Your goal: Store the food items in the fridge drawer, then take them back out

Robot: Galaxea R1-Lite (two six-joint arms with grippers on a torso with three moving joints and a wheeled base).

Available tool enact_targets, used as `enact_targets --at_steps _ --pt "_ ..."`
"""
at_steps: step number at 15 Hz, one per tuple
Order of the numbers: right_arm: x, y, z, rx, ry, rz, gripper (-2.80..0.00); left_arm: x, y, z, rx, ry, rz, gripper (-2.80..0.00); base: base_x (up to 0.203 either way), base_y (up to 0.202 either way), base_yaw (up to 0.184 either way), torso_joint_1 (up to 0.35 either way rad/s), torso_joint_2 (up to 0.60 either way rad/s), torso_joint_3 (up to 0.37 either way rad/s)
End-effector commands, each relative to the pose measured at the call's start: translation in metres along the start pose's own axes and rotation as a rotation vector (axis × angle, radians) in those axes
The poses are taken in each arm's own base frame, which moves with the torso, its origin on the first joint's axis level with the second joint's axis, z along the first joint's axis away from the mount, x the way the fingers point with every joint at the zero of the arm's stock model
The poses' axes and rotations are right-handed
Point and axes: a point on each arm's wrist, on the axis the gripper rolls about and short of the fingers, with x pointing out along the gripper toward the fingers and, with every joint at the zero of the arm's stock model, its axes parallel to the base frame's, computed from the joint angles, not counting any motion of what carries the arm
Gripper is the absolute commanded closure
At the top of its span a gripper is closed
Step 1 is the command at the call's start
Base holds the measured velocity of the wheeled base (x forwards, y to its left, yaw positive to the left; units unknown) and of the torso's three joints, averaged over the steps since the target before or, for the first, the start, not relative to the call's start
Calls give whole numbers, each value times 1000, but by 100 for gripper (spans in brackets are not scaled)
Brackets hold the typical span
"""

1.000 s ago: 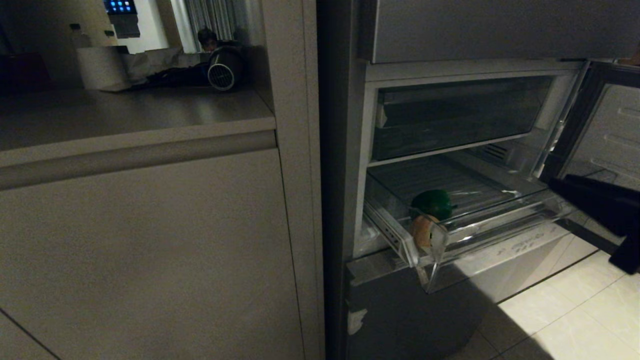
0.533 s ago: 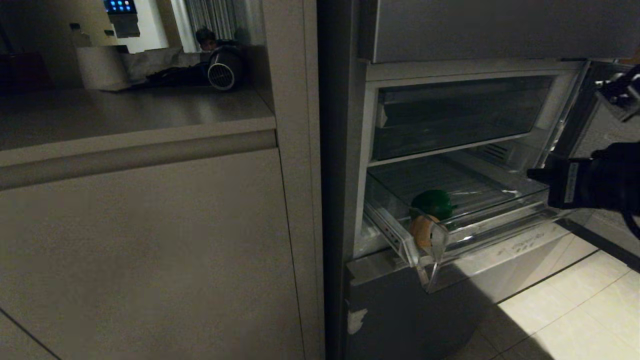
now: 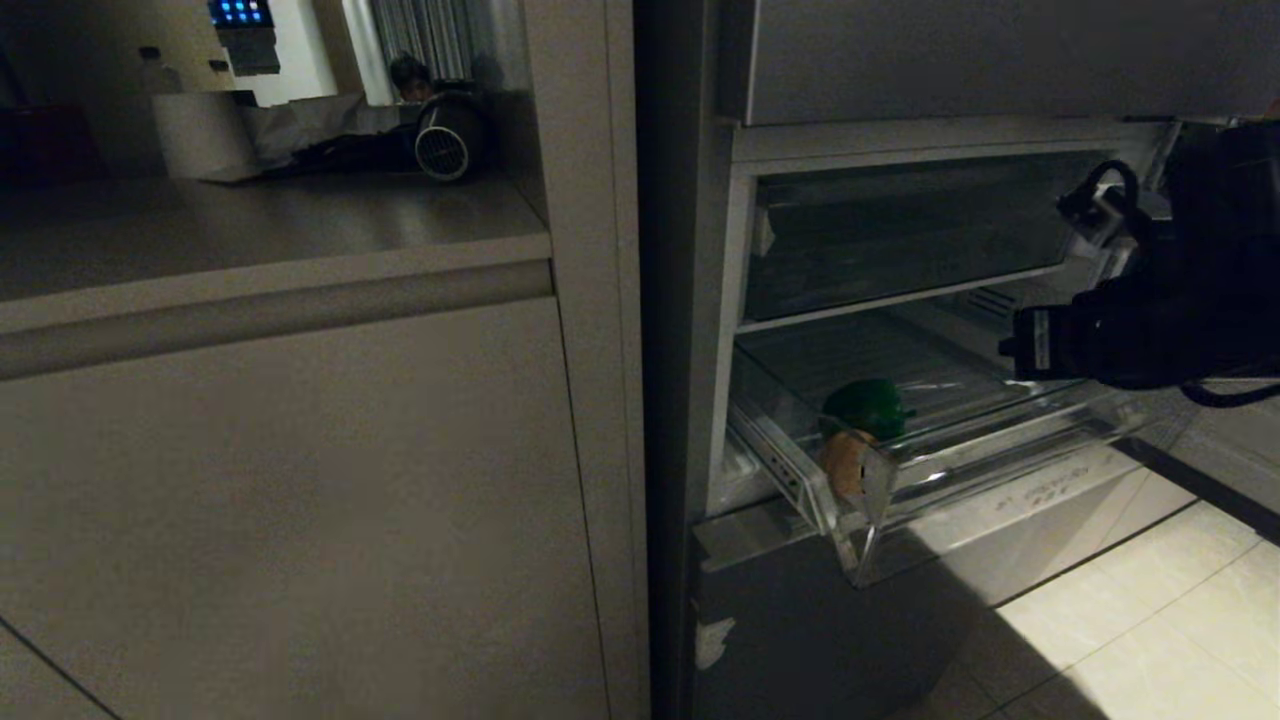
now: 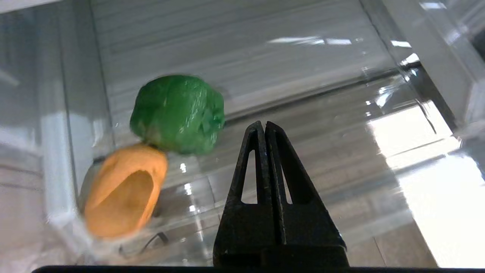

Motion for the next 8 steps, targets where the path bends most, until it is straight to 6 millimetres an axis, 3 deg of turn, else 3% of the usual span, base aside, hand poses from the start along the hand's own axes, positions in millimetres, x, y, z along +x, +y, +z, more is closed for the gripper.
enact_targets --at_steps 1,4,8 --pt "24 2 -4 -5 51 -4 0 0 0 0 0 2 0 0 0 0 0 0 0 0" --pt "32 3 -9 -9 86 -7 0 0 0 0 0 1 0 0 0 0 0 0 0 0" --pt "16 -1 -6 -31 190 -19 0 0 0 0 0 1 0 0 0 0 0 0 0 0"
